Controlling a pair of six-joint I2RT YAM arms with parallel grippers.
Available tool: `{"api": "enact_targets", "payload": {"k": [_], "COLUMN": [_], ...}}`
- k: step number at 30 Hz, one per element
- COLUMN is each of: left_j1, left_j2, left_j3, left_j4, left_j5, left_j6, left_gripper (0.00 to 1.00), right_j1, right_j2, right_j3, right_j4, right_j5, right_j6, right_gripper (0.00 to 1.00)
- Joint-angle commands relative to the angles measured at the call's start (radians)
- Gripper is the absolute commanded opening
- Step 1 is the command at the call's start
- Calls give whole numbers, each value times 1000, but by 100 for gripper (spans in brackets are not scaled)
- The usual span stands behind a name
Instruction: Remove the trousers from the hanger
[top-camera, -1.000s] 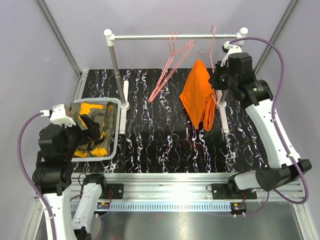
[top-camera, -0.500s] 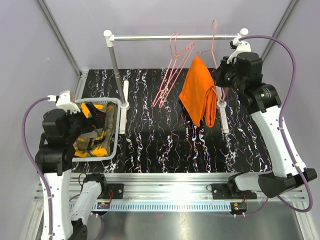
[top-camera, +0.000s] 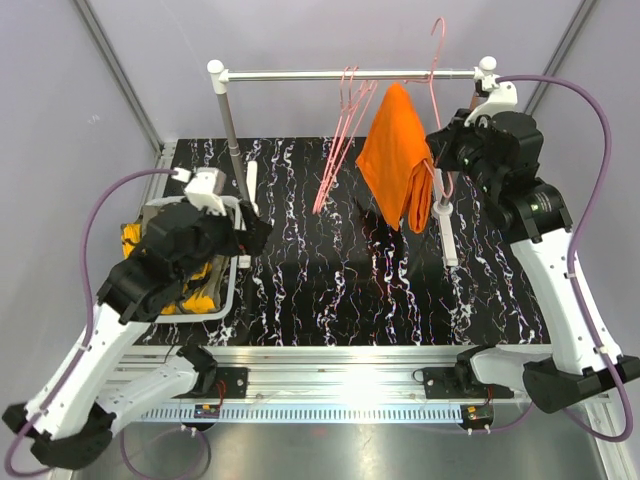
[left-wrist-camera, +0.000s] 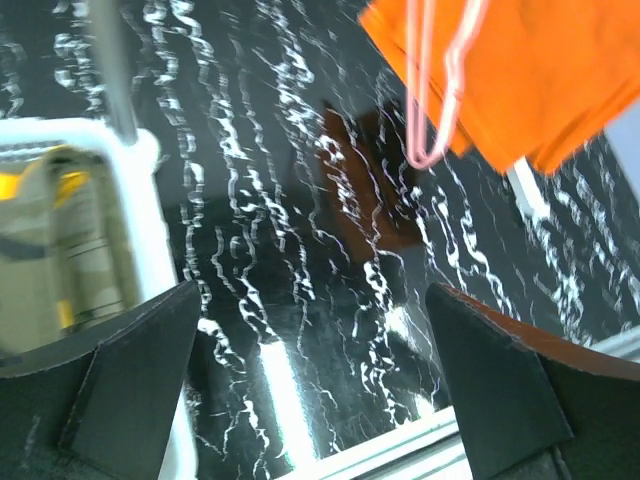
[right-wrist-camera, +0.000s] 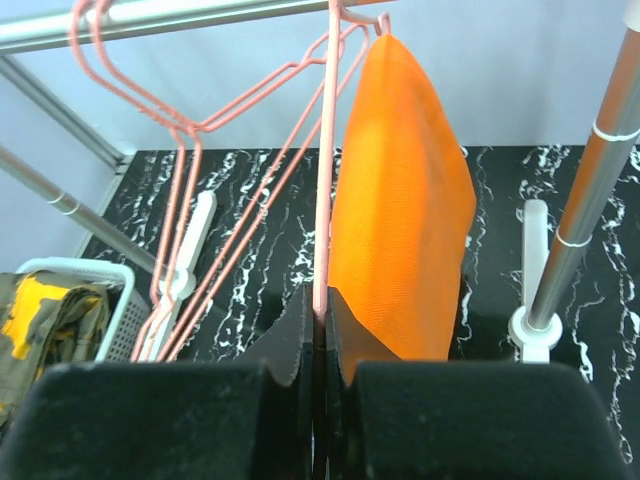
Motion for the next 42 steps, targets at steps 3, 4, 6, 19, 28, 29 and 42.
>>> {"api": "enact_targets", "payload": {"k": [3,4,6,19,28,29,42], "left_j1": [-301,-349,-501,-942,-940,-938,-934], "left_j2": [49,61,104,580,753,763,869], "left_j3": [75,87,95,354,504,513,641], "left_j4": [180,202,280,666,702,703,676], "left_j5": [-261,-282,-336,-482,-561,-574,-611], "left_j6": [11,25,91,476,553,559,586], "left_gripper": [99,99,99,99,95,94,58], "right_j1": [2,1,1,2,1,1,2], "right_j2": [-163,-180,-231,-439,-532,-539,-593], "right_j3": [-8,-12,-37,23,112,118,164], "right_j4": [327,324,321,27,-111,-114,-144], "right_j5": [-47,-78,-95,-181,-221,-225,-293], "right_j6": [11,12,19,98,137,143,181], "right_gripper": [0,0,0,0,0,0,0]}}
